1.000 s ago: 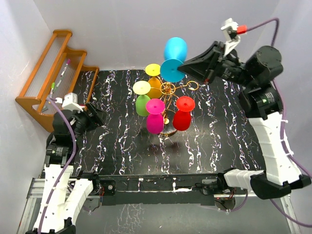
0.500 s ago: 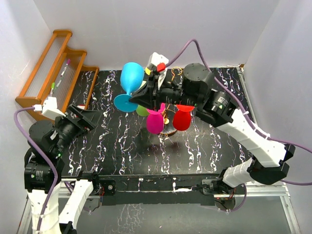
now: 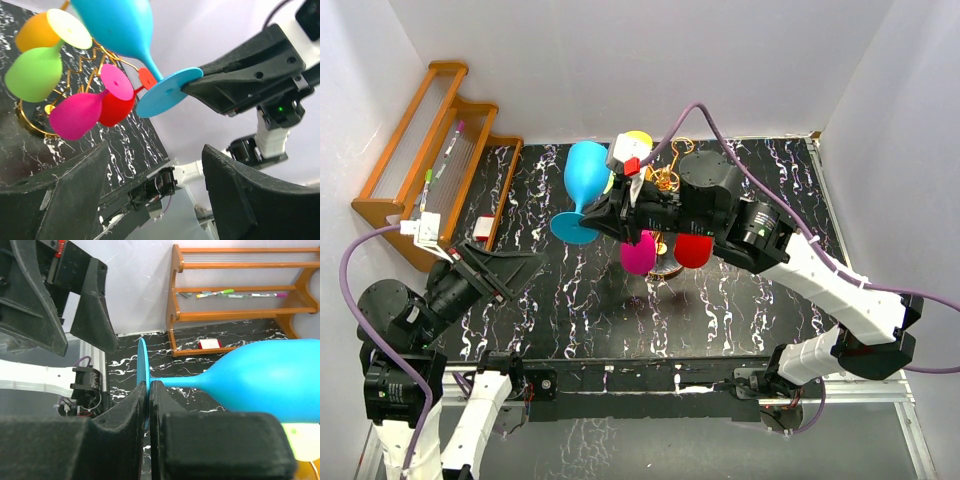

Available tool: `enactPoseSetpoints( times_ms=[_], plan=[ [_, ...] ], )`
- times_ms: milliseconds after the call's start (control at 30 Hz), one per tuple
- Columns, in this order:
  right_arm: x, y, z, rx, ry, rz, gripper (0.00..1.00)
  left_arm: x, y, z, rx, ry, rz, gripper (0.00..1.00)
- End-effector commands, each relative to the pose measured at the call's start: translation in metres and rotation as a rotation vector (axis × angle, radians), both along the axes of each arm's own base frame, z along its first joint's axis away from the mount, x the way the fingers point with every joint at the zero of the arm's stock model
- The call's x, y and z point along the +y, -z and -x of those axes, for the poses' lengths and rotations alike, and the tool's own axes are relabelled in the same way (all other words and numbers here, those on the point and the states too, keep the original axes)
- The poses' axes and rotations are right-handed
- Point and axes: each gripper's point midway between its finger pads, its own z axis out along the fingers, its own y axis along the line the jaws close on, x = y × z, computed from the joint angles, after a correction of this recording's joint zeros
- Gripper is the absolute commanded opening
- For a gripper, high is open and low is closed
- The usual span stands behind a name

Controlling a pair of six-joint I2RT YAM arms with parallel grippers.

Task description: Take the wine glass off the wine glass rack

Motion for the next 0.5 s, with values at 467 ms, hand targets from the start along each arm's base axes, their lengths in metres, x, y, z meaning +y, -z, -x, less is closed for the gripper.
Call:
enactPoseSetpoints(
  times_ms=[467],
  plan=[
    [-0.006,-0.028,0.057,0.066,-0.251,-0.076,0.08,-0.025,-0.014,0.013,-0.219,0.237,-0.006,0.62]
  ],
)
